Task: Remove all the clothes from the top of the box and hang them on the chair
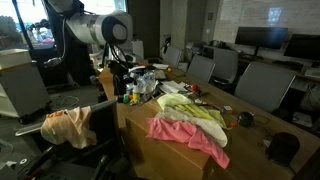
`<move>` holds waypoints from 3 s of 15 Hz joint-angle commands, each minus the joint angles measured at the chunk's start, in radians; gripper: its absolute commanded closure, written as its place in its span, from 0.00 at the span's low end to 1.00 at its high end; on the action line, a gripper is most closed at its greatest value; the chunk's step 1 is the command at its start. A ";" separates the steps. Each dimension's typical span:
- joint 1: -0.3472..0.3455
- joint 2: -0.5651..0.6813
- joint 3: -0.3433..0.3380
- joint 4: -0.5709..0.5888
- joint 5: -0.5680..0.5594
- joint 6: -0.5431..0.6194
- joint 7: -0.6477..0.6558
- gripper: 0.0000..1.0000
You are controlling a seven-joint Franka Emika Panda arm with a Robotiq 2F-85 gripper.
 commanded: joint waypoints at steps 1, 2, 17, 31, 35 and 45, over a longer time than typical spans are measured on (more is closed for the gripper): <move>-0.017 0.021 -0.029 -0.032 0.037 0.050 0.021 0.00; -0.022 0.028 -0.037 -0.034 0.048 0.060 0.022 0.00; -0.067 0.244 -0.100 0.092 0.143 0.221 -0.036 0.00; -0.089 0.482 -0.134 0.256 0.178 0.229 -0.088 0.00; -0.095 0.516 -0.126 0.286 0.208 0.241 -0.109 0.00; -0.093 0.527 -0.130 0.308 0.231 0.231 -0.142 0.26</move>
